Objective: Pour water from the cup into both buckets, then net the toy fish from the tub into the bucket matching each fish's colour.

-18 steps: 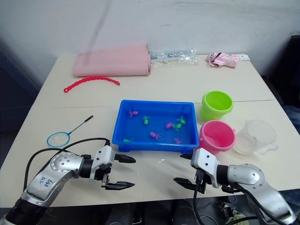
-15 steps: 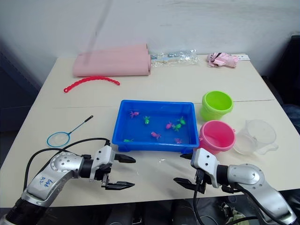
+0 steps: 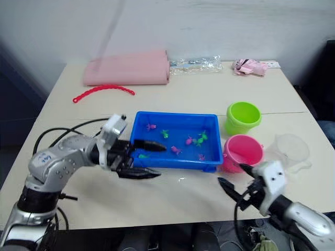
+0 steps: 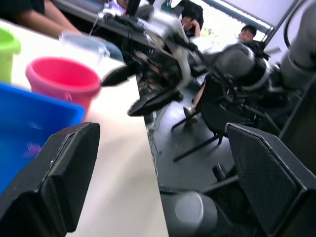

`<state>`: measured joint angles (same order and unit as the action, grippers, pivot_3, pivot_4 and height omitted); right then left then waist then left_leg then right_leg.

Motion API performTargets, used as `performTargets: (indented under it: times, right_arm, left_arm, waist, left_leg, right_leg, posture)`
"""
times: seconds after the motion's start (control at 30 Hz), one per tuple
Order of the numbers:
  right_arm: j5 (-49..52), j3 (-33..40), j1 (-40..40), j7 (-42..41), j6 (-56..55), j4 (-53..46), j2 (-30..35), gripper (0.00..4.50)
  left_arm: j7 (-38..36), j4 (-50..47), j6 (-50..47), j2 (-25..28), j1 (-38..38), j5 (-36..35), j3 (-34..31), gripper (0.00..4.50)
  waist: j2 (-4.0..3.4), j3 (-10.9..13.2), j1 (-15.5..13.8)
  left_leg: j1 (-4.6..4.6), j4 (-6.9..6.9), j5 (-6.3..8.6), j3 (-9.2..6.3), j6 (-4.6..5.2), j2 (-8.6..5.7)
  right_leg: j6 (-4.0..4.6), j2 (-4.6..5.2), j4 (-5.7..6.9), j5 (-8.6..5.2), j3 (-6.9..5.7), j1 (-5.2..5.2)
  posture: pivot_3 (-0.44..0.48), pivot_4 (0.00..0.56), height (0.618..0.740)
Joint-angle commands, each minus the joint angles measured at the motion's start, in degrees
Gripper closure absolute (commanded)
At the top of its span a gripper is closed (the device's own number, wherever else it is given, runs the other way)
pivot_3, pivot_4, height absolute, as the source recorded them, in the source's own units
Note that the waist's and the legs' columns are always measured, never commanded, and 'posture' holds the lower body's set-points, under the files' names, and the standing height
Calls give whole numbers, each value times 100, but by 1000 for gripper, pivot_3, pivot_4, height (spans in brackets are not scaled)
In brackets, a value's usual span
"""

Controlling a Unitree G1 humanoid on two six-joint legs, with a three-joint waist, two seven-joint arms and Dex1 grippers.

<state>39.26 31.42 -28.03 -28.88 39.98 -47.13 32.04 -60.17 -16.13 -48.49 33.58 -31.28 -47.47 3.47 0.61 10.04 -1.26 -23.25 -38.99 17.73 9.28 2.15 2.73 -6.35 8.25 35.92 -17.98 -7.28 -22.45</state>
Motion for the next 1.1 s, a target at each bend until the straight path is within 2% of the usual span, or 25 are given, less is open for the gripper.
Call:
performTargets:
  times: [0.03,0.13,0.33,0.53,0.7,1.0,1.1]
  right_arm:
    - [328,843,-200,622,220,-230,-233,0]
    - [-133,1156,-226,1263,358,100,-373,0]
    - [-568,1306,622,2187,546,1183,-410,0]
    - [-1168,1022,1181,2331,272,2099,-229,0]
    - [-1321,1018,1613,2413,51,2614,-388,0]
    - [-1533,1022,2037,2544,-226,3044,-461,0]
    - [-1563,1035,2224,2623,-299,3273,-496,869]
  left_arm:
    - [-19,182,-28,-144,-257,-73,2,88]
    - [-133,261,87,-192,-439,139,192,88]
    - [-89,58,107,-227,-707,100,132,88]
    - [-9,-98,60,-159,-814,83,61,88]
    - [95,-330,54,-116,-818,66,42,88]
    - [409,-456,37,-197,-996,3,-30,88]
    - [467,-495,48,-202,-990,9,-24,0]
  waist:
    - [0,0,31]
    - [0,0,8]
    - [-2,0,12]
    - [-21,-2,17]
    - [-27,-2,14]
    - [-32,-1,16]
    - [-32,-1,33]
  left_leg:
    - [3,0,0,4,0,2]
    - [5,0,-3,5,-5,6]
    - [4,1,-3,13,-7,6]
    - [4,7,-5,18,-10,7]
    - [6,3,-7,23,-12,6]
    - [7,3,-8,25,-14,6]
    - [9,3,-9,29,-16,6]
  right_leg:
    - [0,-3,0,0,4,0]
    - [0,-12,0,0,12,-3]
    - [0,-18,1,-1,38,-11]
    - [-2,-30,-2,-2,44,-15]
    - [-3,-33,2,-2,51,-14]
    - [-5,-36,3,-2,55,-15]
    - [-5,-40,4,-2,58,-15]
  posture:
    - [0,150,738]
    - [0,150,738]
    - [0,150,738]
    - [0,150,738]
    - [0,150,738]
    - [0,150,738]
    - [0,150,738]
